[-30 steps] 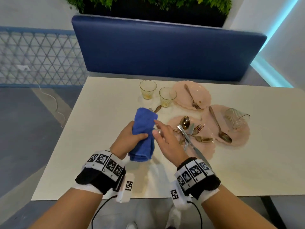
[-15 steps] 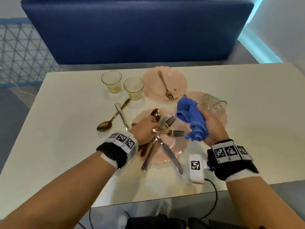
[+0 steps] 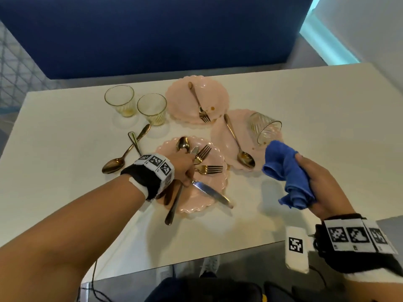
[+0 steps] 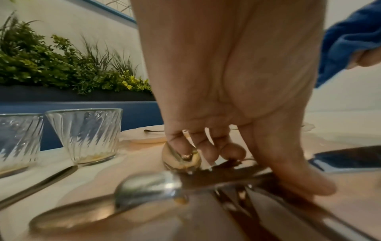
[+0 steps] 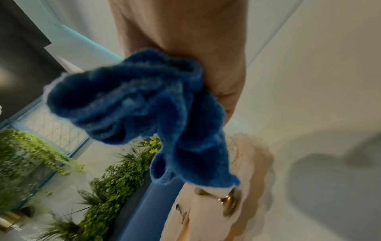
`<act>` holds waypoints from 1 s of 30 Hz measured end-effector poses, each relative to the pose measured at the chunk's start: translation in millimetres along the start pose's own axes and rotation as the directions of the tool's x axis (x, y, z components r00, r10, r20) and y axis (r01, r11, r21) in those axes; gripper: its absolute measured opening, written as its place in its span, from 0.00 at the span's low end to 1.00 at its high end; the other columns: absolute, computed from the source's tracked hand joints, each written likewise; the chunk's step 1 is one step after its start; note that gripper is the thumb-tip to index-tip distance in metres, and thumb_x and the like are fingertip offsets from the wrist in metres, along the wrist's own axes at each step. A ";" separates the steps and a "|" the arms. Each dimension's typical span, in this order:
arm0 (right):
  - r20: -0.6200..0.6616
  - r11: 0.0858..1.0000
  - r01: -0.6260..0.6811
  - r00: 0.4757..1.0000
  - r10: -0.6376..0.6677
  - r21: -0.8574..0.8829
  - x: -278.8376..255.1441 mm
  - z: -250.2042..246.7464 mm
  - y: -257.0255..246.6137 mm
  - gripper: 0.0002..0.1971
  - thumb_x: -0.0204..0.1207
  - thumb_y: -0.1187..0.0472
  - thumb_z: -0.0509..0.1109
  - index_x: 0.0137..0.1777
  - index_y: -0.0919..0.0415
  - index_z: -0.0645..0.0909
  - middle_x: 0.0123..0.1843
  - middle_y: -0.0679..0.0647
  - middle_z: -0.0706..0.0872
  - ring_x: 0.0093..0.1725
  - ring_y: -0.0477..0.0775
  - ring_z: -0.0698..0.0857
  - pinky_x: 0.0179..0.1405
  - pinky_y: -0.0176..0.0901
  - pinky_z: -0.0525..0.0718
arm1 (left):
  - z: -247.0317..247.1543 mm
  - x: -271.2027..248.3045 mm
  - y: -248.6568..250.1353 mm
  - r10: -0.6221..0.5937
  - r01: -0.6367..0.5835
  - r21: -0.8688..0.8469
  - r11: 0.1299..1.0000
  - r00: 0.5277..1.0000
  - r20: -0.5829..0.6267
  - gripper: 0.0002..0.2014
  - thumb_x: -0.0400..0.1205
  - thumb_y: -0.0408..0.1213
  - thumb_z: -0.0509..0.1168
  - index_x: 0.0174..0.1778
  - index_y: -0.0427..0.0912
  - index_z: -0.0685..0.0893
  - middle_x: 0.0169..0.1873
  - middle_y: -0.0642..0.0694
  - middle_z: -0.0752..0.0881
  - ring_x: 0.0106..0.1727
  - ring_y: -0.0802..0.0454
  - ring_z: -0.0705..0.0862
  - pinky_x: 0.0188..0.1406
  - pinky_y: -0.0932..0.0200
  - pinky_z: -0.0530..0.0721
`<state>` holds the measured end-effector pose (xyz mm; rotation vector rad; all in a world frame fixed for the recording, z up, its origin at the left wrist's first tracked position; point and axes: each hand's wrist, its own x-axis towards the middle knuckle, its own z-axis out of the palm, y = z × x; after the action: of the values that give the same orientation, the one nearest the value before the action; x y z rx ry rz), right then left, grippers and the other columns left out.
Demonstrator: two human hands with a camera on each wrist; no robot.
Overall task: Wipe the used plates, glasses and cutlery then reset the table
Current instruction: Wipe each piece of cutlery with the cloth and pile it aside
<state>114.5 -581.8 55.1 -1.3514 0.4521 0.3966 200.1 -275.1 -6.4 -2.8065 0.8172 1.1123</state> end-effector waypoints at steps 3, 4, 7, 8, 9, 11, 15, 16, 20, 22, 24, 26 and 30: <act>-0.050 1.000 0.007 0.999 -0.006 0.007 -14.2 -2.1 7.7 0.37 0.63 0.37 0.75 0.67 0.60 0.76 0.66 0.76 0.78 0.55 0.77 0.80 0.34 0.65 0.85 | -6.7 2.2 -9.9 -0.012 0.017 -0.048 0.999 0.995 0.102 0.04 0.72 0.48 0.73 0.35 0.58 0.85 0.49 0.53 0.81 0.53 0.49 0.81 0.57 0.50 0.80; -0.052 1.000 0.016 0.999 -0.015 0.008 -16.4 -3.3 10.5 0.34 0.68 0.40 0.71 0.67 0.62 0.75 0.64 0.75 0.80 0.51 0.74 0.83 0.32 0.63 0.86 | -10.2 1.3 -12.1 0.008 0.001 -0.070 0.998 0.992 0.127 0.03 0.73 0.48 0.72 0.40 0.56 0.87 0.49 0.53 0.83 0.51 0.50 0.82 0.56 0.50 0.81; -0.027 0.998 0.024 0.999 -0.023 0.063 -23.6 -1.3 16.5 0.24 0.80 0.49 0.61 0.68 0.65 0.74 0.57 0.70 0.87 0.44 0.65 0.90 0.28 0.58 0.84 | -22.7 -8.2 -17.0 0.047 -0.022 -0.158 0.987 0.986 0.158 0.09 0.78 0.44 0.68 0.51 0.48 0.89 0.42 0.53 0.87 0.45 0.55 0.83 0.47 0.60 0.79; -0.024 0.997 0.012 1.000 -0.010 0.073 -24.3 0.0 18.7 0.23 0.80 0.50 0.60 0.68 0.66 0.74 0.55 0.69 0.88 0.44 0.66 0.90 0.27 0.58 0.84 | -26.5 -13.5 -19.2 0.038 -0.010 -0.193 0.981 0.989 0.142 0.10 0.79 0.44 0.67 0.51 0.45 0.89 0.40 0.53 0.86 0.43 0.56 0.82 0.42 0.63 0.77; -0.054 0.998 0.003 0.999 0.000 0.058 -24.3 1.7 21.6 0.23 0.80 0.50 0.60 0.67 0.66 0.75 0.54 0.69 0.88 0.43 0.69 0.88 0.26 0.59 0.85 | -29.7 -19.4 -22.1 0.023 0.005 -0.243 0.970 0.994 0.111 0.11 0.79 0.43 0.67 0.51 0.43 0.88 0.38 0.52 0.85 0.41 0.57 0.82 0.40 0.65 0.76; -0.021 0.995 0.001 1.000 0.001 0.100 -28.7 15.9 20.7 0.20 0.80 0.49 0.60 0.61 0.61 0.82 0.50 0.71 0.87 0.39 0.68 0.85 0.24 0.58 0.85 | -31.9 -32.1 -29.5 -0.007 0.027 -0.415 0.909 0.999 0.048 0.09 0.80 0.41 0.67 0.49 0.41 0.88 0.36 0.51 0.85 0.37 0.58 0.81 0.42 0.64 0.79; 0.115 0.946 -0.098 0.991 0.065 0.309 -11.5 63.6 29.7 0.21 0.81 0.45 0.60 0.44 0.56 0.91 0.26 0.57 0.86 0.23 0.52 0.81 0.20 0.39 0.80 | -20.9 -61.0 -23.6 -0.043 -0.055 -0.893 0.446 0.996 -0.082 0.08 0.83 0.33 0.63 0.41 0.34 0.84 0.27 0.45 0.84 0.25 0.56 0.81 0.28 0.64 0.80; 0.116 0.943 -0.077 0.992 0.041 0.324 -11.1 78.2 35.8 0.25 0.82 0.44 0.56 0.47 0.60 0.90 0.34 0.61 0.89 0.34 0.56 0.87 0.32 0.39 0.86 | -14.1 -66.2 -18.2 -0.081 -0.097 -0.934 0.345 0.988 -0.133 0.08 0.83 0.32 0.62 0.40 0.34 0.83 0.24 0.44 0.82 0.21 0.57 0.79 0.22 0.66 0.77; 0.541 0.826 -0.040 0.773 -0.332 0.563 66.7 114.8 68.3 0.38 0.82 0.36 0.36 0.83 0.64 0.51 0.82 0.65 0.61 0.82 0.59 0.59 0.84 0.49 0.40 | 11.2 -77.2 14.5 -0.201 -0.166 -0.982 0.085 0.963 -0.180 0.12 0.84 0.32 0.60 0.36 0.36 0.82 0.21 0.46 0.77 0.15 0.58 0.70 0.16 0.66 0.66; 0.305 0.927 0.312 0.880 -0.365 0.208 56.9 152.0 65.5 0.36 0.78 0.38 0.61 0.78 0.63 0.67 0.62 0.57 0.85 0.60 0.52 0.85 0.63 0.44 0.82 | 16.0 -80.8 19.7 -0.267 -0.190 -0.982 0.003 0.946 -0.184 0.13 0.84 0.28 0.58 0.32 0.35 0.79 0.18 0.46 0.75 0.14 0.58 0.69 0.14 0.69 0.65; 0.272 0.993 0.056 0.959 -0.083 0.104 58.5 192.7 52.9 0.35 0.69 0.39 0.71 0.63 0.70 0.79 0.47 0.61 0.88 0.42 0.54 0.89 0.40 0.44 0.88 | 16.3 -82.5 16.0 -0.317 -0.235 -0.972 -0.020 0.923 -0.216 0.12 0.81 0.22 0.58 0.33 0.32 0.80 0.21 0.40 0.78 0.20 0.51 0.74 0.21 0.65 0.71; 0.197 0.986 0.112 0.971 -0.136 0.127 51.9 202.5 45.9 0.21 0.77 0.47 0.66 0.52 0.68 0.81 0.40 0.59 0.89 0.35 0.50 0.89 0.35 0.41 0.89 | 14.2 -87.6 9.6 -0.339 -0.266 -0.963 0.034 0.904 -0.261 0.09 0.79 0.21 0.57 0.35 0.32 0.80 0.24 0.38 0.76 0.23 0.50 0.72 0.24 0.63 0.69; 0.147 0.989 0.132 0.979 -0.140 0.059 59.9 227.5 23.1 0.12 0.83 0.58 0.62 0.47 0.67 0.81 0.29 0.56 0.88 0.28 0.52 0.87 0.27 0.40 0.86 | 6.2 -101.0 -2.6 -0.349 -0.299 -0.942 0.153 0.875 -0.335 0.15 0.82 0.23 0.55 0.30 0.38 0.75 0.21 0.43 0.71 0.17 0.56 0.65 0.17 0.66 0.61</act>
<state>172.0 -353.0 39.9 -1.2859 0.2409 0.3690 135.7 -224.7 53.3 -4.3532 -0.3384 1.1838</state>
